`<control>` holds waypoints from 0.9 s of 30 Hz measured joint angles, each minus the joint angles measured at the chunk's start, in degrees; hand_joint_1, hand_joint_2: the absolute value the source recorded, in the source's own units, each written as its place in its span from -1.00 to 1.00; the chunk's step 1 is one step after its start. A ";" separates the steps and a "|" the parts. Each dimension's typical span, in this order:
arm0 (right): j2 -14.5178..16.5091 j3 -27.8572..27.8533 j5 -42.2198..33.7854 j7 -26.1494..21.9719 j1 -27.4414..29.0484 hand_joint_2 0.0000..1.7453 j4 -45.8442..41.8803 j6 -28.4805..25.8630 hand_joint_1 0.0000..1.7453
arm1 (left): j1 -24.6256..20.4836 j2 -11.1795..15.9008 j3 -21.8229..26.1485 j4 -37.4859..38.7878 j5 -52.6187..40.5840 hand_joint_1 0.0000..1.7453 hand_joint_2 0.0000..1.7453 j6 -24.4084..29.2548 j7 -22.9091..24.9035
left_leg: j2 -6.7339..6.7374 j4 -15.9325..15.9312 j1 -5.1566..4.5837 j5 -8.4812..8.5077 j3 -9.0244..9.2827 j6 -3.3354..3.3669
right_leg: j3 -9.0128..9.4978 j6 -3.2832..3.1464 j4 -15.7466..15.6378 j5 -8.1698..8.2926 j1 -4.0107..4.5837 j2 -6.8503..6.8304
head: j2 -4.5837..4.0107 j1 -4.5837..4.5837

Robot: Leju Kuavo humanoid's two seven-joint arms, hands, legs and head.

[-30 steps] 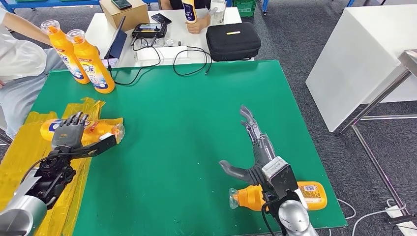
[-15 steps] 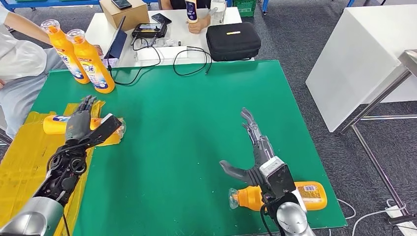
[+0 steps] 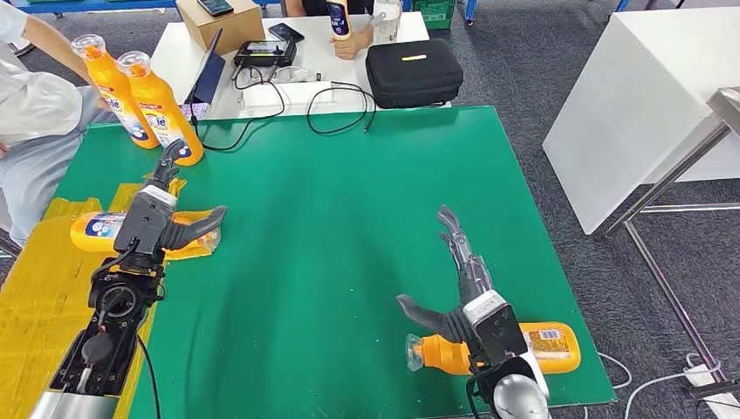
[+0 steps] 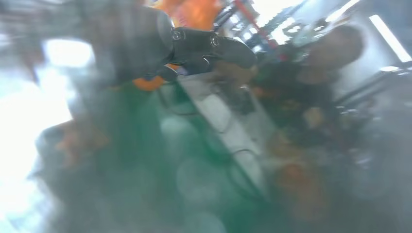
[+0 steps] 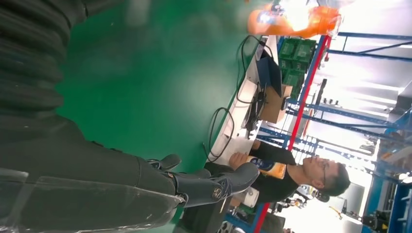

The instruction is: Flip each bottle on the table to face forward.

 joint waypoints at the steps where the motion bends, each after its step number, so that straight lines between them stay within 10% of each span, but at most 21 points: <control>1: -0.01 -0.10 0.01 0.00 0.17 1.00 -0.10 -0.06 -1.00 | 0.56 -0.01 -0.01 -1.92 0.32 -1.00 1.00 -0.23 0.00 | 0.00 0.00 0.00 0.00 0.00 0.00 | 0.00 0.00 0.00 0.00 0.00 0.00 | -0.01 0.00; 18: -2.07 -0.17 13.87 0.43 1.89 1.00 -2.30 -2.58 -1.00 | 6.90 -1.08 1.31 -16.67 19.54 -1.00 1.00 -7.86 -1.91 | 0.00 0.00 -0.01 0.01 0.00 0.01 | 0.02 0.00 0.00 0.00 -0.01 0.00 | 0.00 -0.01; 27: -17.91 1.12 28.13 4.35 6.22 1.00 -8.45 1.48 -1.00 | 9.92 -2.94 3.86 -17.01 24.44 -1.00 1.00 -8.58 -1.81 | -0.16 0.01 -0.08 -0.02 -0.03 0.04 | 0.02 0.02 -0.03 -0.01 -0.11 -0.04 | -0.01 -0.02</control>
